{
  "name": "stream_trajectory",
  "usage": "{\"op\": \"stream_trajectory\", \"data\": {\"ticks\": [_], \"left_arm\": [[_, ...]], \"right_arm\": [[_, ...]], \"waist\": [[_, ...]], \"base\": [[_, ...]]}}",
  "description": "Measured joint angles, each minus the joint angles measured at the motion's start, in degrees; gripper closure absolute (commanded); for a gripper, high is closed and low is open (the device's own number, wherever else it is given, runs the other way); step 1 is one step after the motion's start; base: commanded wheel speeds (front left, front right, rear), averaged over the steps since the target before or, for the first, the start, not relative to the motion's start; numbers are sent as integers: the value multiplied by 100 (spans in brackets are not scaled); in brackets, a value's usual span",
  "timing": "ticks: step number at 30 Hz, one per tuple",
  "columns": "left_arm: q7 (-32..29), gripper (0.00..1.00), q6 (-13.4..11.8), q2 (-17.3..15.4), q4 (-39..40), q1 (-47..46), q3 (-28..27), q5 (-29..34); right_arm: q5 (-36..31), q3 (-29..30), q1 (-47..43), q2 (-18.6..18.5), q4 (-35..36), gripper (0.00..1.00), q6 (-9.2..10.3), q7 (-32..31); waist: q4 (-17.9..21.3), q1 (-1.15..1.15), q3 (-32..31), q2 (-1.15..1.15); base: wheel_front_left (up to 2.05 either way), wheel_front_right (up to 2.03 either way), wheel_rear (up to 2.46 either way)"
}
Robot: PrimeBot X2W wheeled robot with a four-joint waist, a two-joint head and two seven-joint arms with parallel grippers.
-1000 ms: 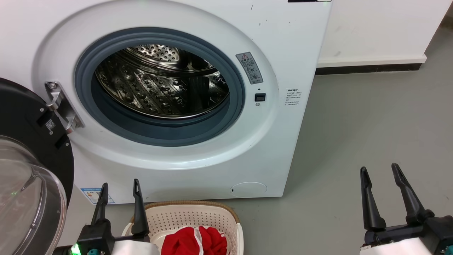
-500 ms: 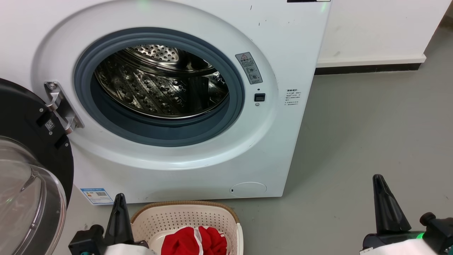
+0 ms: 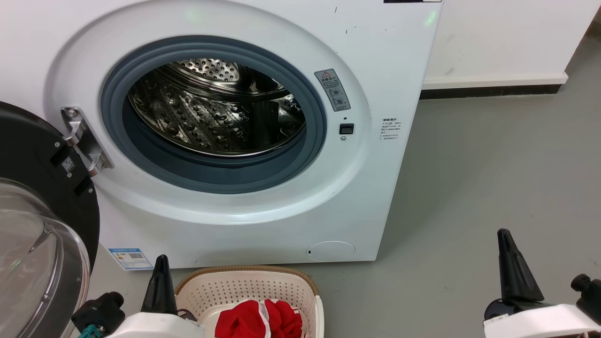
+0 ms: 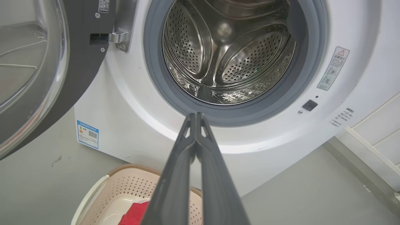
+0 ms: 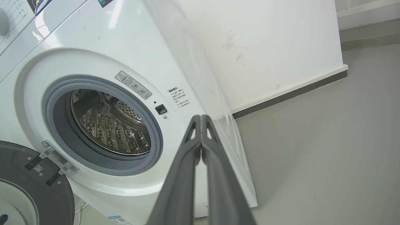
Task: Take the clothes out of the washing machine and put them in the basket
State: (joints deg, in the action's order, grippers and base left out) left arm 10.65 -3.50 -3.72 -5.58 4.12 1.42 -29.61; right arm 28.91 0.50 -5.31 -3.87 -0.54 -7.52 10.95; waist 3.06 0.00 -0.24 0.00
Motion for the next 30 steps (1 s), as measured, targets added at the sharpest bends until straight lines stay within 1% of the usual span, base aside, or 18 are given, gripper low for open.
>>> {"op": "stream_trajectory", "data": {"ticks": [8,9,10,30], "left_arm": [[-147,100,112,-38,-119,-118,-21,-782],[-196,100,162,-60,-164,-131,-31,-1053],[-219,100,194,-67,-176,-151,-36,-1146],[-564,100,450,-101,-346,-387,-153,-2721]], "right_arm": [[792,2,126,-36,-158,100,1,-149],[1069,4,191,-44,-198,100,1,-201],[1160,5,195,-48,-214,100,1,-224],[2753,57,426,-91,-541,100,1,-576]], "waist": [[-23,0,3,0],[-32,0,4,0],[-35,0,5,0],[-93,0,13,0]], "base": [[0,0,0],[0,0,0],[0,0,0],[0,0,0]]}}
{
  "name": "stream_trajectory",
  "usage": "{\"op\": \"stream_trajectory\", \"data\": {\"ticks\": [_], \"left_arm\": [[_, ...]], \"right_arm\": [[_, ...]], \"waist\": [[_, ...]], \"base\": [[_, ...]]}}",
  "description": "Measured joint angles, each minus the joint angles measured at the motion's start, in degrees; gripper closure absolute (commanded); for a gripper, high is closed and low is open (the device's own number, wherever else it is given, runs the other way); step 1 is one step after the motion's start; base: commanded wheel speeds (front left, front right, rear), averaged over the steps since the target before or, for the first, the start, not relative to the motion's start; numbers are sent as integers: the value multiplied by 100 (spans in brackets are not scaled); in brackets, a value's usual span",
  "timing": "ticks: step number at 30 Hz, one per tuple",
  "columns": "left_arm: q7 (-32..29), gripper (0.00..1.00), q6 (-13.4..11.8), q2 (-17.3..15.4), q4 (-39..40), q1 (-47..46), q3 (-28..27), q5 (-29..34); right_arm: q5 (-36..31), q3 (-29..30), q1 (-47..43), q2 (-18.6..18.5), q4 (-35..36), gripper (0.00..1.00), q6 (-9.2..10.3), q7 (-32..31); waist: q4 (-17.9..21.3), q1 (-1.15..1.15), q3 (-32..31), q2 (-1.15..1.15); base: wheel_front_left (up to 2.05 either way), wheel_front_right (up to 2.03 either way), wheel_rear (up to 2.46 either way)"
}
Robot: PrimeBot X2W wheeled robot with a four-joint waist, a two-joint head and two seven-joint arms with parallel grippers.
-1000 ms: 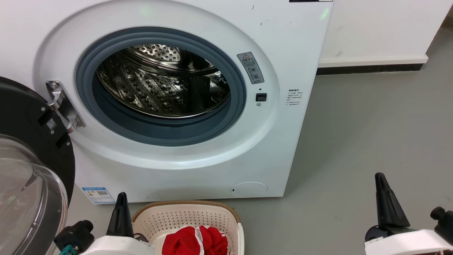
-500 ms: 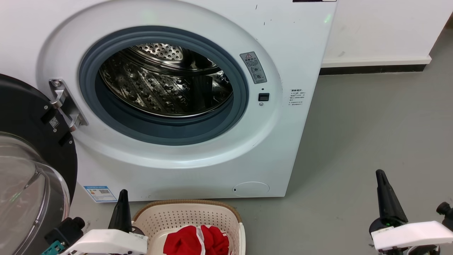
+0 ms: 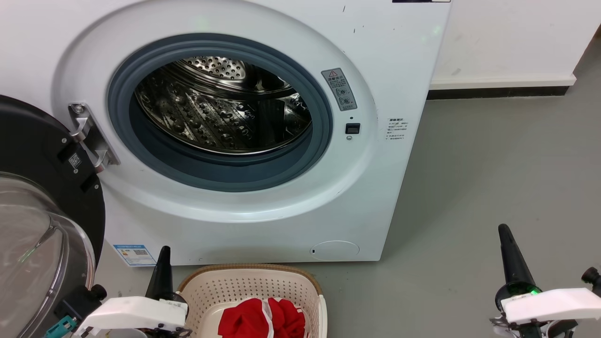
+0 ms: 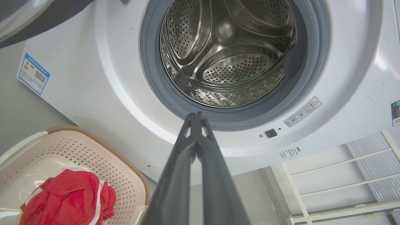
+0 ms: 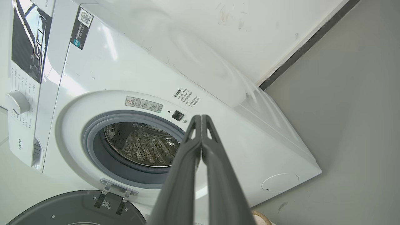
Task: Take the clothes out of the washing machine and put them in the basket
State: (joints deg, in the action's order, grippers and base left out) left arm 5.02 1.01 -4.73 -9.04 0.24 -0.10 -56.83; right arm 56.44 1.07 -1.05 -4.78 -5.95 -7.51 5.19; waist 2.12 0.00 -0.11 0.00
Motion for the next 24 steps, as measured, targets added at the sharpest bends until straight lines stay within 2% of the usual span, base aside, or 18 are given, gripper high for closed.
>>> {"op": "stream_trajectory", "data": {"ticks": [24], "left_arm": [[-375,100,254,-5,-193,-232,-143,-1502]], "right_arm": [[1530,91,261,-11,-318,100,1,-375]], "waist": [[-70,0,10,0]], "base": [[0,0,0]]}}
